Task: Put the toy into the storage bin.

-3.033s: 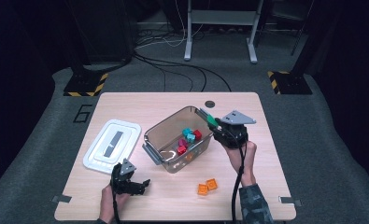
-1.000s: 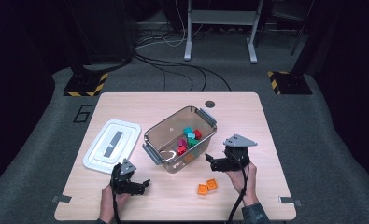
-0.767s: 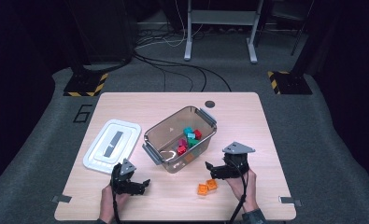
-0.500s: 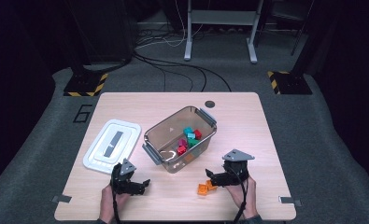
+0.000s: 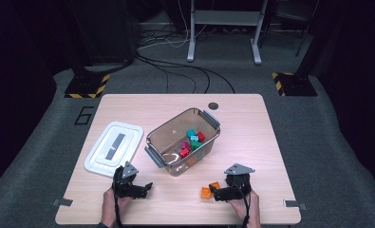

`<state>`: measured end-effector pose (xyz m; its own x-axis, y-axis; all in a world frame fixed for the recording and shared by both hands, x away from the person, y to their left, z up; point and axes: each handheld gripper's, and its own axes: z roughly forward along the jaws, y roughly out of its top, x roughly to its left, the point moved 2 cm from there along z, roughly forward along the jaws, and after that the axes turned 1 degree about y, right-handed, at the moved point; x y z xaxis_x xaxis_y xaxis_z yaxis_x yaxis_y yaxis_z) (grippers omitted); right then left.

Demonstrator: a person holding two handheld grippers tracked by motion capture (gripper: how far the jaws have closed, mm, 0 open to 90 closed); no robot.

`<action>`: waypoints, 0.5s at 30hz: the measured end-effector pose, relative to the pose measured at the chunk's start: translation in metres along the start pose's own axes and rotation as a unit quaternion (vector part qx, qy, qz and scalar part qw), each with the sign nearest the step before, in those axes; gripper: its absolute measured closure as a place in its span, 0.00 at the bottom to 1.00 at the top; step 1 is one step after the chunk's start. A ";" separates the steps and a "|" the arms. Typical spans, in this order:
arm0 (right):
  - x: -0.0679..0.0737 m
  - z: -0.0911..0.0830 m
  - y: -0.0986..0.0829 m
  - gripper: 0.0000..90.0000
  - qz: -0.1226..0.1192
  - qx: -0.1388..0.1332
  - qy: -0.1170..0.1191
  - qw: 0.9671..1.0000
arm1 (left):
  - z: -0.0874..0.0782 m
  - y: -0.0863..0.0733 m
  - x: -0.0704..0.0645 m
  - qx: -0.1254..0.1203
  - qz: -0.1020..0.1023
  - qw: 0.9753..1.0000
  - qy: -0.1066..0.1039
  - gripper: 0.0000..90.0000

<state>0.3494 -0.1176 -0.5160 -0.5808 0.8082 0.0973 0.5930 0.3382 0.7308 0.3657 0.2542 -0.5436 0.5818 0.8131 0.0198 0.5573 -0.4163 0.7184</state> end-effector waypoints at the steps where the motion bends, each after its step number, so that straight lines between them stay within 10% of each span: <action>1: 0.000 0.001 -0.001 0.00 -0.002 0.002 -0.001 1.000 | 0.000 0.000 0.000 0.000 0.000 1.000 0.000 0.04; 15: -0.014 0.009 -0.007 0.00 0.004 0.021 -0.039 0.999 | 0.000 0.000 0.000 0.000 0.000 1.000 0.000 0.04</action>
<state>0.3577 -0.1269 -0.5285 -0.5310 0.8459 0.0493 0.6221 0.3497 0.7005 0.3656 0.2542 -0.5436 0.5818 0.8131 0.0201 0.5569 -0.4163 0.7187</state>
